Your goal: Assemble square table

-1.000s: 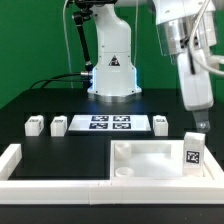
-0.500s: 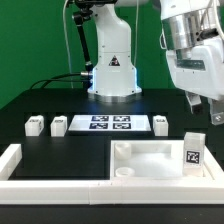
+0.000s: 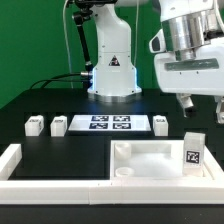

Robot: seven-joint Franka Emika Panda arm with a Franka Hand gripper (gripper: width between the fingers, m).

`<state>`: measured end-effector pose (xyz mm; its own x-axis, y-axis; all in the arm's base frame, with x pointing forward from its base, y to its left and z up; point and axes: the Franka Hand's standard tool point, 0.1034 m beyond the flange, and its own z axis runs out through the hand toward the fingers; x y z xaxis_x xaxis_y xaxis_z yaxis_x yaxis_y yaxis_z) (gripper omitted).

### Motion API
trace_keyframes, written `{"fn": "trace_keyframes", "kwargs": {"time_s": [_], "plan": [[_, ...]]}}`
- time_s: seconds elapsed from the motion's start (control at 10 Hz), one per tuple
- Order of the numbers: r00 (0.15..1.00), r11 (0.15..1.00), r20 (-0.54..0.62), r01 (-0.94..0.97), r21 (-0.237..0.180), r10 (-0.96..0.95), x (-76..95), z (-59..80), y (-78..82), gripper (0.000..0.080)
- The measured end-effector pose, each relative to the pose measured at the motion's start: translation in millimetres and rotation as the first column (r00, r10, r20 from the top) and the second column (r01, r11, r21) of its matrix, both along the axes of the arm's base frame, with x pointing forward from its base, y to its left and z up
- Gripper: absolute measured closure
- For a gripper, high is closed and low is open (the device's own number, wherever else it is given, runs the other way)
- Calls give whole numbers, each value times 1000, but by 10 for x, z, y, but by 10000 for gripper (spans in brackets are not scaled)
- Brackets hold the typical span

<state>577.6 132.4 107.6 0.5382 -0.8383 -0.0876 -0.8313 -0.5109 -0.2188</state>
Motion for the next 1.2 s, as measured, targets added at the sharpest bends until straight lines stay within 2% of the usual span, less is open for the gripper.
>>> {"fn": "trace_keyframes", "kwargs": {"time_s": [0.2,0.3,0.4,0.7,1.0,1.1,1.2], "plan": [[987,987,32,-155,-50,156,-314,-64,-124,150],[974,973,43,-219,-78,222,-476,-132,-145,150],[968,966,31,-247,-82,250,-570,-182,-103,150],[908,905,48,-409,-115,417,-555,-180,-116,150],[801,798,57,-582,-158,595,-553,-186,-133,150],[770,765,52,-622,-166,636,-577,-206,-136,150],[692,685,28,-707,-178,721,-700,-283,-158,150]]}}
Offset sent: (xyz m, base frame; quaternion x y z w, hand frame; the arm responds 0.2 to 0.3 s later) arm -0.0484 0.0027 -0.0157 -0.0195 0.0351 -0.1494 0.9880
